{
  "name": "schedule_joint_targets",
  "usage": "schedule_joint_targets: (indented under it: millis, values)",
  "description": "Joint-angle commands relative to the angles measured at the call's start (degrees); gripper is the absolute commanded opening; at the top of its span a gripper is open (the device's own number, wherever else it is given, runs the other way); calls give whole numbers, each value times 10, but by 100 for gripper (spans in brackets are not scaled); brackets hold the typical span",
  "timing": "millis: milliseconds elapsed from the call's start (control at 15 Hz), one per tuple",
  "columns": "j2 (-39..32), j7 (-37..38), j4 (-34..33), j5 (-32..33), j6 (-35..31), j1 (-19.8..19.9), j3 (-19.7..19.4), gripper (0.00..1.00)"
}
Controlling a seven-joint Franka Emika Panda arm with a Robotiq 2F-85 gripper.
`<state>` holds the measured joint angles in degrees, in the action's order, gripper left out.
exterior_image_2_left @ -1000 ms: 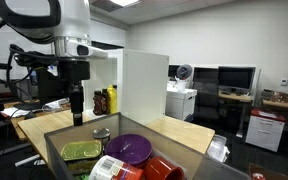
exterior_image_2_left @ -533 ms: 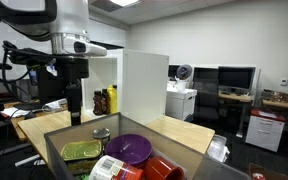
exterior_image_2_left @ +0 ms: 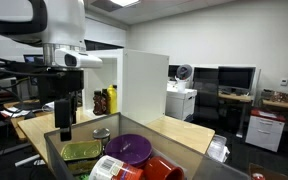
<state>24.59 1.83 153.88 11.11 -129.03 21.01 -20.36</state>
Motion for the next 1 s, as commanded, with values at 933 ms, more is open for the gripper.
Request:
schedule_joint_targets:
  millis: [933]
  values:
    - [-134, -19, 21, -47, -178, 3, -12, 100]
